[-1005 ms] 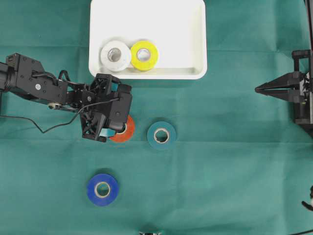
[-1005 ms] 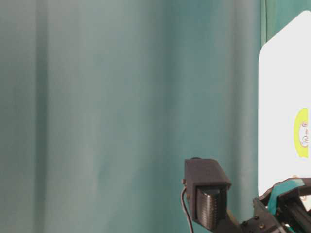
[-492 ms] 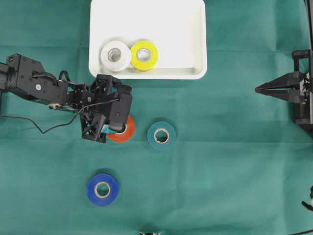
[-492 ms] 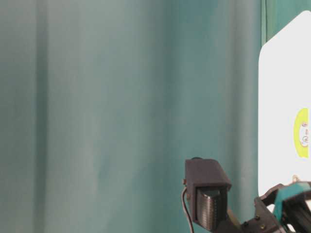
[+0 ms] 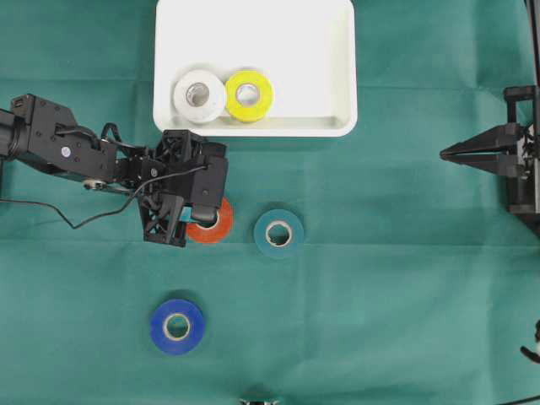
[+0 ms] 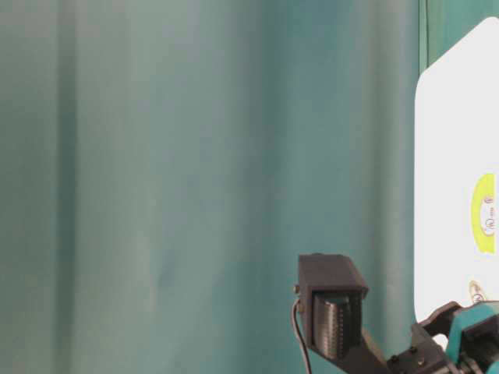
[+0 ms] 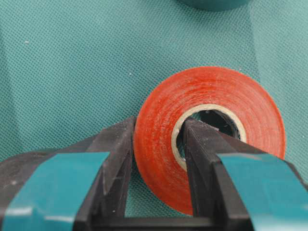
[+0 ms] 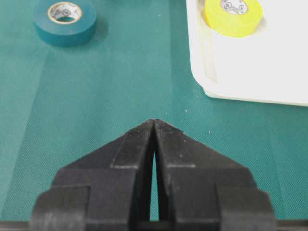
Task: Put the tape into the white case with the left arm.
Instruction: 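Lift the red tape and set it in the tray's upper right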
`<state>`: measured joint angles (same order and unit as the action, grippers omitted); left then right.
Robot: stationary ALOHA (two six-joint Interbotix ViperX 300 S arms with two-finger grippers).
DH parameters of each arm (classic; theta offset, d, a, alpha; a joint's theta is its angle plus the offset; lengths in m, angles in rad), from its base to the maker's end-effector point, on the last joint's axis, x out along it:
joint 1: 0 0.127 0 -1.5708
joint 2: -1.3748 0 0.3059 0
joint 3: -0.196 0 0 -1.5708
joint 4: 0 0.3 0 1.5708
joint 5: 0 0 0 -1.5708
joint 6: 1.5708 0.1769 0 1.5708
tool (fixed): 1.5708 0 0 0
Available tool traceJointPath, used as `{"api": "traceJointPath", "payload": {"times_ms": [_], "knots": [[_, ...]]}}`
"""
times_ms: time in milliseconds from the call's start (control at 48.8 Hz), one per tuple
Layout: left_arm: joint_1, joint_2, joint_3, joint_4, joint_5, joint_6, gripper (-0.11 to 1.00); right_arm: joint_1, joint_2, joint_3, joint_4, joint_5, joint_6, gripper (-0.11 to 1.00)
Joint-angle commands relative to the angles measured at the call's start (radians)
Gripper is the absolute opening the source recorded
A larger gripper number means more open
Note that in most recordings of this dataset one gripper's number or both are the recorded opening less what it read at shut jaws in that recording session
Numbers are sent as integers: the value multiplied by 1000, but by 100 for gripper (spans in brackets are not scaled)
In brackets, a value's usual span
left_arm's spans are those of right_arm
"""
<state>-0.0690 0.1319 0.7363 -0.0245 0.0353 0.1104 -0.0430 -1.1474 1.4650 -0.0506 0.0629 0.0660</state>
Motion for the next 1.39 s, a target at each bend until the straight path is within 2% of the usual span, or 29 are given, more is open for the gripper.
{"api": "traceJointPath", "payload": {"times_ms": [0,205,533,841,1026,1374], "knots": [[2,-21,-17,-3,-3,-5,27,0,6,-11,-2,-11,2,-10],[-17,-74,-49,-2,12,-25,27,0,6,-11,-2,-11,2,-10],[-46,-201,-112,-2,112,-25,27,-2,5,-12,0,-11,2,-10],[-31,-195,-144,-2,118,-20,27,-2,5,-11,0,-11,2,-10],[29,-179,-150,-2,117,-20,27,0,5,-11,-2,-11,2,-10],[230,-146,-169,-2,86,-17,27,0,6,-11,0,-11,2,-10]]}}
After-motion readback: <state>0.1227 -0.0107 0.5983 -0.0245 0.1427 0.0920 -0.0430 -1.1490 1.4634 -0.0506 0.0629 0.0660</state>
